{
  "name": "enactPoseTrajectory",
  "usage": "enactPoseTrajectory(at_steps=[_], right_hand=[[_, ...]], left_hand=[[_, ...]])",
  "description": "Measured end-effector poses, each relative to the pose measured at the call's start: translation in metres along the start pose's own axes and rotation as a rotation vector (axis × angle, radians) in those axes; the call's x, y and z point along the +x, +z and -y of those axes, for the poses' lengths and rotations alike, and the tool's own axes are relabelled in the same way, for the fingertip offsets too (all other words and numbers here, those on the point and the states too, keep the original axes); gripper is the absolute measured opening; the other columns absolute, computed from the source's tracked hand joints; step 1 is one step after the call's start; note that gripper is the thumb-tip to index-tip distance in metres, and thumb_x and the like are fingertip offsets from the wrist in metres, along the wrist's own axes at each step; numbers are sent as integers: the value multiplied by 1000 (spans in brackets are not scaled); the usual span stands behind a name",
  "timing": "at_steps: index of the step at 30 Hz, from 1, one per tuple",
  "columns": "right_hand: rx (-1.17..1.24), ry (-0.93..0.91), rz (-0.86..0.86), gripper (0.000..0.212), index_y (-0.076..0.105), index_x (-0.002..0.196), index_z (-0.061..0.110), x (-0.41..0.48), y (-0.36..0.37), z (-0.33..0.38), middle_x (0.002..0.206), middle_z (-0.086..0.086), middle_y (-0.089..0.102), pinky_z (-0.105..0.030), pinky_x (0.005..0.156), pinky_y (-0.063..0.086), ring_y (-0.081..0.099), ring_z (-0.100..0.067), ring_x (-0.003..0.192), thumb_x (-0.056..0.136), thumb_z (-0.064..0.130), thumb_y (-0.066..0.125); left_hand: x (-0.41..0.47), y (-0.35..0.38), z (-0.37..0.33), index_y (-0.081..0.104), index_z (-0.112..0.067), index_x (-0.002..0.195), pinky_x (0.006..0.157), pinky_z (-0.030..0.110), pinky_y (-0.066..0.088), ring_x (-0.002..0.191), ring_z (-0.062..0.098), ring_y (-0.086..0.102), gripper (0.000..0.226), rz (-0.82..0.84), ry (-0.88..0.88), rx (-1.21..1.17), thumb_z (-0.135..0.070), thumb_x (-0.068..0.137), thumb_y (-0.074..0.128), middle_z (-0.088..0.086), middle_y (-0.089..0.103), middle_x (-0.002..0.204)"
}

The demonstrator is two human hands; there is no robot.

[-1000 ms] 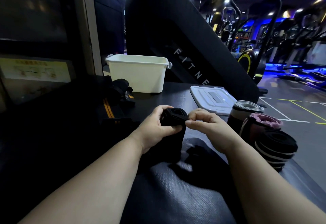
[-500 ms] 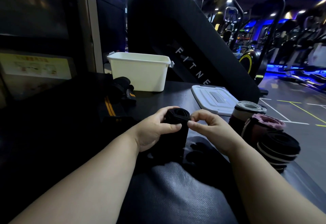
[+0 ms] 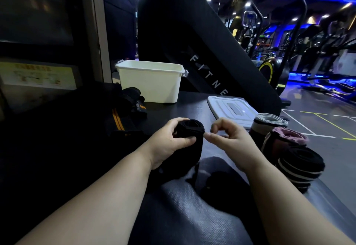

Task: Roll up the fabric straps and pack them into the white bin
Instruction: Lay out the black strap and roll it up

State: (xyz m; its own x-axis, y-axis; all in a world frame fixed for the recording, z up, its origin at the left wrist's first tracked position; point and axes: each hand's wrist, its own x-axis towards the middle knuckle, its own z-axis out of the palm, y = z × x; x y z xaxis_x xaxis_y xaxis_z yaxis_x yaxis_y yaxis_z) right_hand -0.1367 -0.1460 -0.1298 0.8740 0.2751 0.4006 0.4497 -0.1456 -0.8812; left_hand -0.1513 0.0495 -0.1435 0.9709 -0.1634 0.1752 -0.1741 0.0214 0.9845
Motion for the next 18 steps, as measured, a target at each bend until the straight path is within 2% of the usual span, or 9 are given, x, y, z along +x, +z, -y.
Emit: enactPoseTrajectory(at_steps=[3, 6, 9, 12, 18], right_hand=[[-88, -16, -31, 15, 60, 84, 12, 1, 0, -1, 78, 7, 59, -15, 65, 44, 55, -4, 69, 82, 9, 75], [-92, 6, -14, 15, 63, 92, 12, 3, 7, -2, 84, 4, 63, -17, 75, 45, 58, -4, 80, 83, 6, 74], [-79, -9, -37, 15, 66, 88, 13, 4, 5, -1, 82, 3, 63, -16, 73, 46, 57, -6, 79, 80, 5, 76], [-56, -14, -53, 16, 68, 84, 14, 3, 4, 1, 81, 1, 64, -14, 68, 46, 57, -6, 77, 76, 5, 79], [-159, -117, -129, 13, 72, 74, 17, 2, 6, 7, 81, -3, 66, -18, 69, 49, 61, -8, 73, 75, 6, 80]], left_hand=[[0, 1, 0, 56, -25, 121, 97, 29, 49, 101, 7, 63, 42, 12, 10, -1, -6, 85, 70, -3, 67, 106], [0, -1, -1, 55, -24, 123, 99, 26, 48, 104, 6, 62, 43, 16, 13, -6, -6, 86, 69, -3, 66, 109], [1, 0, 0, 55, -24, 124, 97, 26, 49, 104, 6, 62, 44, 32, 12, -18, -7, 86, 69, -2, 66, 110], [2, 0, 1, 56, -27, 122, 90, 17, 47, 101, -2, 62, 44, 40, 25, 1, -9, 85, 72, -5, 65, 111], [2, 0, 2, 54, -26, 126, 90, 16, 47, 103, -2, 61, 46, 45, 33, 19, -9, 86, 70, -4, 65, 115]])
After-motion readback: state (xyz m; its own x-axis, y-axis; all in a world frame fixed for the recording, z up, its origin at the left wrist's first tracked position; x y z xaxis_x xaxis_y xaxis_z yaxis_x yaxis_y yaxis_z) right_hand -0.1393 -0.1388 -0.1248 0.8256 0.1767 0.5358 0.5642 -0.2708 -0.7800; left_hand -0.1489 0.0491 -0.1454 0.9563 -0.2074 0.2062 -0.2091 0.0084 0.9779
